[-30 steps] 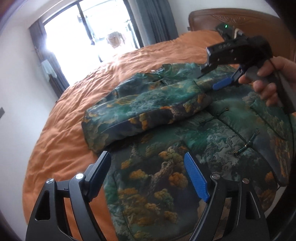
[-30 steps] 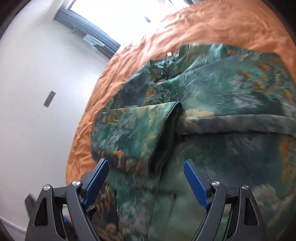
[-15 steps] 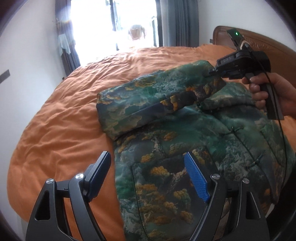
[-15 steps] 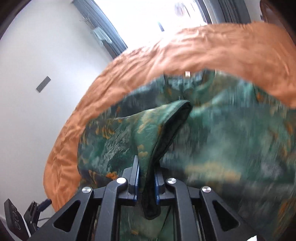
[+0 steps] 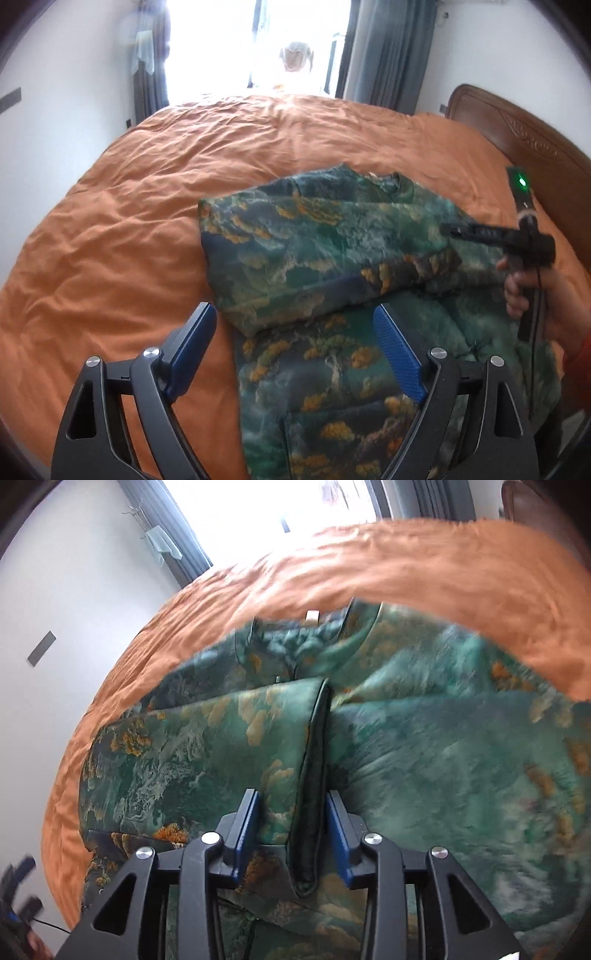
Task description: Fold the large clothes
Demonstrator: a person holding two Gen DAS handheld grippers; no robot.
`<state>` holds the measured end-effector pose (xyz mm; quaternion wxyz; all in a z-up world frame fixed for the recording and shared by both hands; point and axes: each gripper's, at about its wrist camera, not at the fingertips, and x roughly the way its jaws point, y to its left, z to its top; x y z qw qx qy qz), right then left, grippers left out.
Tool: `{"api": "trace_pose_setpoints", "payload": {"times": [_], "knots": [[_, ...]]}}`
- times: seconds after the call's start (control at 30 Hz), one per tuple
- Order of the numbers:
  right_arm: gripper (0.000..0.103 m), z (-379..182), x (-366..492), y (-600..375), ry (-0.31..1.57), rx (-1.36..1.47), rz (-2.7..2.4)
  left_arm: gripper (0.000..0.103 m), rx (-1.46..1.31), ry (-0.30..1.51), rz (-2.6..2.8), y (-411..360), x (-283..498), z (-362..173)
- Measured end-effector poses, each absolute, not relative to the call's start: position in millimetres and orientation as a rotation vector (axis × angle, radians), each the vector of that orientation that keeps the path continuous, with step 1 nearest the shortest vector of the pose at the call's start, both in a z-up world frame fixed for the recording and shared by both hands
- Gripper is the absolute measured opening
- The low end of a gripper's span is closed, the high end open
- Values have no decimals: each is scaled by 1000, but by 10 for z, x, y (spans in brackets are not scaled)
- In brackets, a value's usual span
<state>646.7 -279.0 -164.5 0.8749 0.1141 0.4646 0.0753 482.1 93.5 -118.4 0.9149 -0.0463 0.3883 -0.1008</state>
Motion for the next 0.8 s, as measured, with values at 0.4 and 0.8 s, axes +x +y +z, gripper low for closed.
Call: {"api": "trace_pose_setpoints", "payload": {"times": [0.4, 0.8], "knots": [[37, -1877, 6689, -2291, 1045, 82, 339, 72, -239, 1025, -121, 988, 6593, -1924], [37, -2094, 6805, -2342, 1059, 171, 336, 77, -116, 993, -190, 915, 6098, -1927]]}}
